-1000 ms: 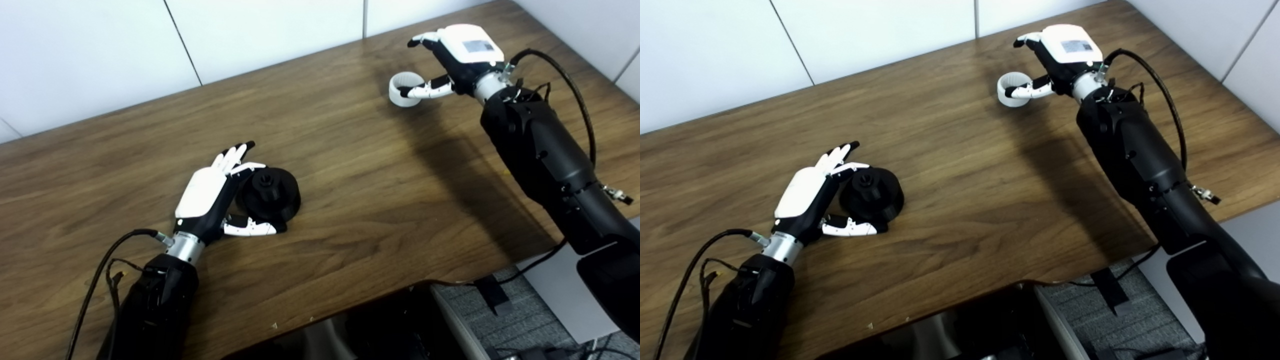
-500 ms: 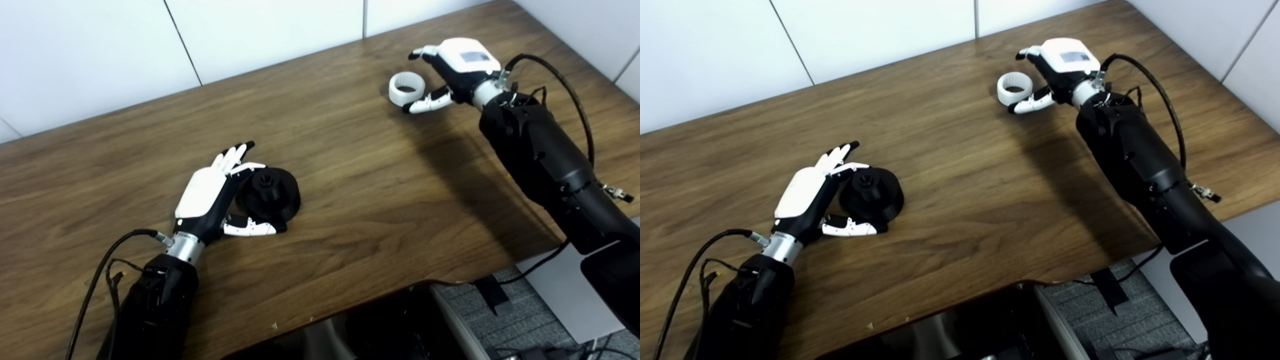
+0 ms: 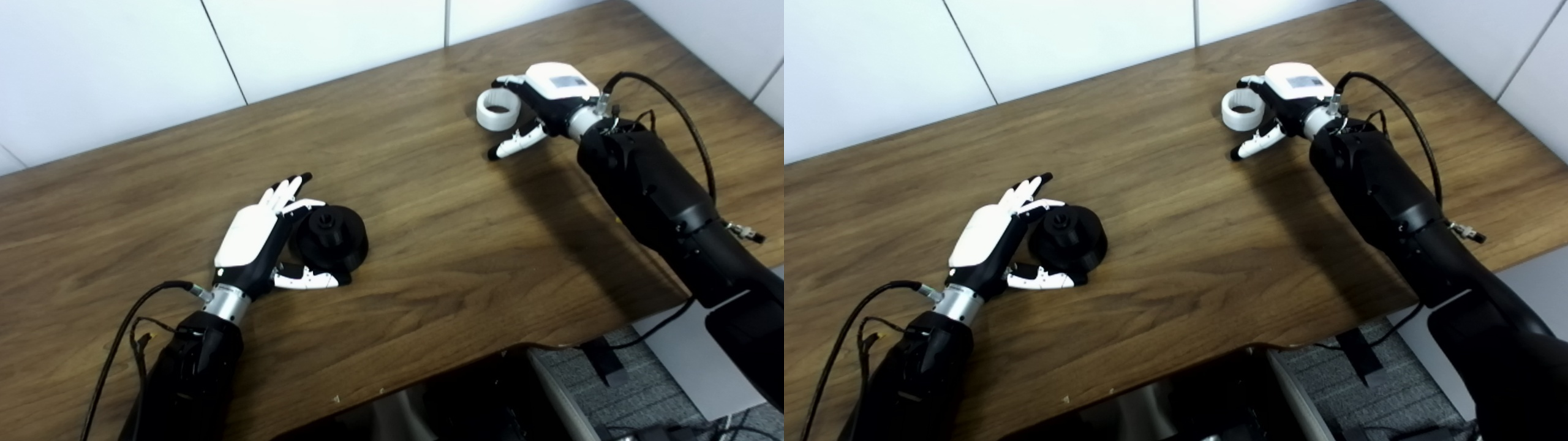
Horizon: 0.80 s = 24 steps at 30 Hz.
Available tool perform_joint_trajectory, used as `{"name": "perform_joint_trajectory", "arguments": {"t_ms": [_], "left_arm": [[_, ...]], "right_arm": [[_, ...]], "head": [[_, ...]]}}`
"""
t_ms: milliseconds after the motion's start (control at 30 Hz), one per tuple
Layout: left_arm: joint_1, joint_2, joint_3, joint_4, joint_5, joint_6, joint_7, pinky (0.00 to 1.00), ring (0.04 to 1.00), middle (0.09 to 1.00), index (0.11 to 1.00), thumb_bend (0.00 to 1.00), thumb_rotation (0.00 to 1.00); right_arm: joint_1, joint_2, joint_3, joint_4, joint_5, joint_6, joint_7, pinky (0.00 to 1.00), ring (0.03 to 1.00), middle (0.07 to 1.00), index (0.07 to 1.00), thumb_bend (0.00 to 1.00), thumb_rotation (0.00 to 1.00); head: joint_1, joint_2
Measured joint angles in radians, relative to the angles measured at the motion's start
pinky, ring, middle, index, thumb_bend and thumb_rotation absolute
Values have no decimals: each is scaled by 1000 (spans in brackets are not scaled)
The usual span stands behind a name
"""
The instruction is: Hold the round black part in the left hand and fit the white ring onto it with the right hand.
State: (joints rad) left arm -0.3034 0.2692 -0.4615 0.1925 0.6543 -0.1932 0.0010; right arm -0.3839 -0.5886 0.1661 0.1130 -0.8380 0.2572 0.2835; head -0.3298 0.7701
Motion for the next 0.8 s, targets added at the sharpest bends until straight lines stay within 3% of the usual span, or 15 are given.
{"name": "perform_joint_trajectory", "arguments": {"t_ms": [367, 800], "left_arm": [[2, -2, 1, 0, 0, 1, 0, 1000, 1000, 1000, 687, 1000, 408], [6, -2, 1, -12, 1, 17, -4, 1000, 1000, 1000, 687, 1000, 427]], "right_arm": [[-28, 8, 16, 34, -1, 1, -11, 909, 899, 871, 894, 824, 425], [-72, 18, 42, 102, 2, -4, -64, 869, 824, 760, 784, 704, 338]], "head": [[14, 2], [20, 11]]}}
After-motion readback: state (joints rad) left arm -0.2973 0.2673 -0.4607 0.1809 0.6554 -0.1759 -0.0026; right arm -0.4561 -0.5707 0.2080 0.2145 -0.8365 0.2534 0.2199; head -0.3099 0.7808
